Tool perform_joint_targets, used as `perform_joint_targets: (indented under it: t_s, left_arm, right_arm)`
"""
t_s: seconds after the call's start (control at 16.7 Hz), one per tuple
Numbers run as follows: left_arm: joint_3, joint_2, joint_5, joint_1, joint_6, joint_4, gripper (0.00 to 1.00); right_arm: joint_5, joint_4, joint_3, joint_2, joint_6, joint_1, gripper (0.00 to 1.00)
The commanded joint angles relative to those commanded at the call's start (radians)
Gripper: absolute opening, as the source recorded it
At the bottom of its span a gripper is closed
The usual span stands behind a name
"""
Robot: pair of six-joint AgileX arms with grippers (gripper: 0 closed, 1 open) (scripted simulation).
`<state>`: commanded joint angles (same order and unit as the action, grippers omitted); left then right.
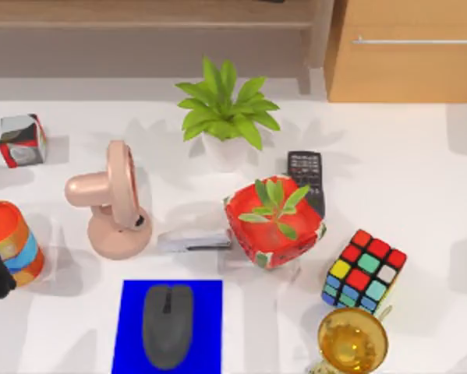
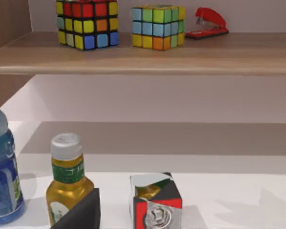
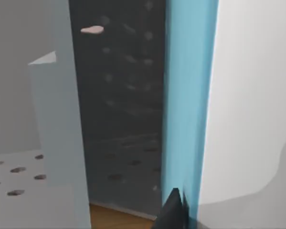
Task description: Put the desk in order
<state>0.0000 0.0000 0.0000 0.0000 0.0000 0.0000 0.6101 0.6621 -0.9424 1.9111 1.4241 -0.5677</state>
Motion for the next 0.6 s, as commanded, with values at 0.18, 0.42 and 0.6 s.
perform_joint_targets:
  t_s: [0.18, 0.42, 0.6]
  left_arm:
    - [0.0, 0.0, 0.0, 0.0, 0.0, 0.0, 1.0]
    - [0.0, 0.0, 0.0, 0.0, 0.0, 0.0, 1.0]
    - [0.0, 0.0, 0.0, 0.0, 0.0, 0.0, 1.0]
  right_arm:
    - [-0.003, -0.003, -0.01, 0.002, 0.002, 0.013, 0.0]
    - [-0.029, -0.009, -0.082, 0.062, 0.011, 0.041, 0.0]
    - [-0.042, -0.011, -0.106, 0.087, 0.015, 0.043, 0.0]
